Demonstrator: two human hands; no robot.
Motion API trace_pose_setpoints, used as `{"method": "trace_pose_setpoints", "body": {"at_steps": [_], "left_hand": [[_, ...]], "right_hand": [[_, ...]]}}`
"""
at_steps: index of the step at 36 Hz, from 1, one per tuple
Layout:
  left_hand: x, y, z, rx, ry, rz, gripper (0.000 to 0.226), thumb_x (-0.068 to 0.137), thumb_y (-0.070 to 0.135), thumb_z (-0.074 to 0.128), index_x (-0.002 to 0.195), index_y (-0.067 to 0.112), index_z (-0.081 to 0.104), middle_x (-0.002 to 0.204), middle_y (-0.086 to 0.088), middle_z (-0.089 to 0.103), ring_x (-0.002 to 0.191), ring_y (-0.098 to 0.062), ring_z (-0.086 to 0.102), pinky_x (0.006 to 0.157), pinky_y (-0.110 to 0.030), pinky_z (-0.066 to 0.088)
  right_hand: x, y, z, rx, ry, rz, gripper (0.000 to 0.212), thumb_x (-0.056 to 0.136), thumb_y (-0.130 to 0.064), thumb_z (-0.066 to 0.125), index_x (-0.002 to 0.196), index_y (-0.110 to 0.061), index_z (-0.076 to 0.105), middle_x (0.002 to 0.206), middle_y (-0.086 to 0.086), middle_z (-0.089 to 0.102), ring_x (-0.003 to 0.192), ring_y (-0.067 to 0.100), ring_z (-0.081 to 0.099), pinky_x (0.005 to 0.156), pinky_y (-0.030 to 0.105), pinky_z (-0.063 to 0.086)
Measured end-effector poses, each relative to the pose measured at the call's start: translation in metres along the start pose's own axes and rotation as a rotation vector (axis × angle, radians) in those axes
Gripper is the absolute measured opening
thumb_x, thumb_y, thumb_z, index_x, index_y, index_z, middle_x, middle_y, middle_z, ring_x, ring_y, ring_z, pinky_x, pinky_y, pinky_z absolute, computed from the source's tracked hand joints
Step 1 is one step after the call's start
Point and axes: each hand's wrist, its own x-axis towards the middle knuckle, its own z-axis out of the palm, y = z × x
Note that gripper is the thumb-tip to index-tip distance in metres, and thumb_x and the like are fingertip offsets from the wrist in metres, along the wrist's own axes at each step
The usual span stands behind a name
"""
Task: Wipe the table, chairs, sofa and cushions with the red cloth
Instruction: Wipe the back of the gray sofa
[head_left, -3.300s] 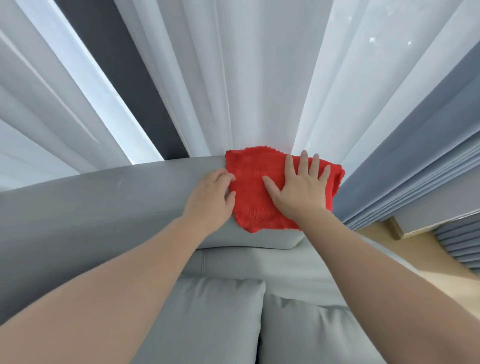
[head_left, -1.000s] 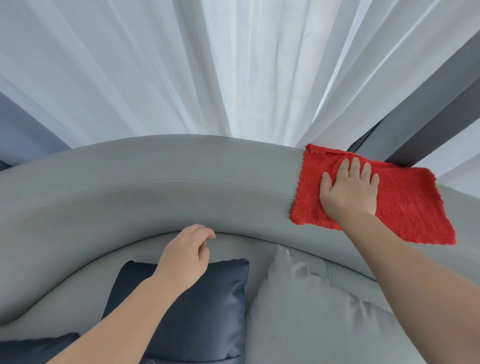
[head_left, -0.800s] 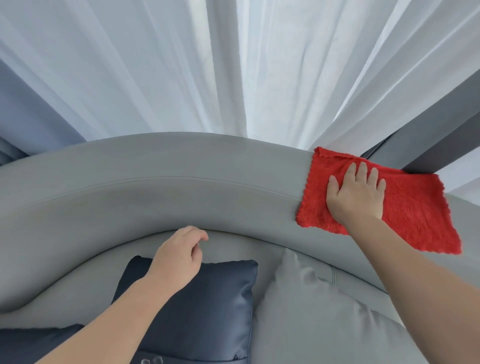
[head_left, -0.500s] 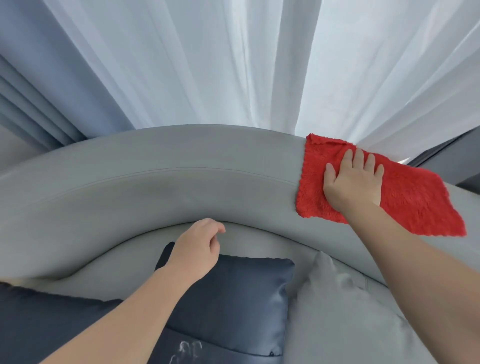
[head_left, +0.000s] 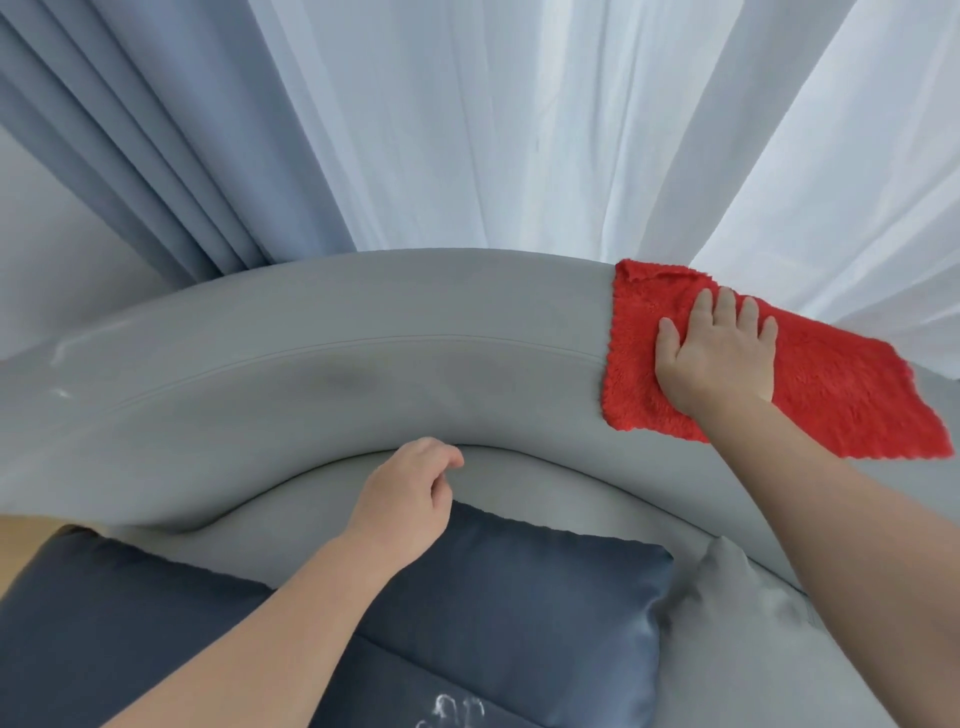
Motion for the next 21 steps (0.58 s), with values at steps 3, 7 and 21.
{"method": "trace_pose_setpoints", "body": {"at_steps": [3,7,21], "left_hand": [[-0.003,-0.017,-0.006,0.02,0.018,-0.024,0.029,0.086,0.001,0.048,0.106,0.015,0.065,0.103,0.01,0.062,0.097,-0.009,0.054,0.079,-0.018,0.037],[-0.005,-0.038,-0.023,0.073,0.038,-0.053,0.029,0.086,0.003,0.049,0.106,0.016,0.065,0.106,0.008,0.063,0.099,-0.013,0.056,0.08,-0.023,0.041],[0.045,-0.137,-0.144,0.586,0.09,0.025,0.071,0.068,0.036,0.081,0.125,0.005,0.053,0.127,-0.014,0.051,0.12,-0.034,0.043,0.108,-0.044,0.028]], "right_hand": [[0.003,-0.016,-0.001,-0.007,0.002,-0.038,0.073,0.094,-0.052,0.012,0.15,-0.005,0.021,0.157,0.018,0.021,0.144,0.039,0.016,0.117,0.054,0.011],[0.008,-0.031,0.0,-0.023,0.024,-0.08,0.074,0.095,-0.053,0.013,0.149,-0.005,0.022,0.156,0.019,0.023,0.143,0.04,0.018,0.116,0.055,0.014],[0.01,-0.076,0.0,-0.02,0.063,-0.152,0.082,0.089,-0.057,0.007,0.147,-0.002,0.028,0.151,0.021,0.03,0.138,0.042,0.024,0.113,0.056,0.019]]}}
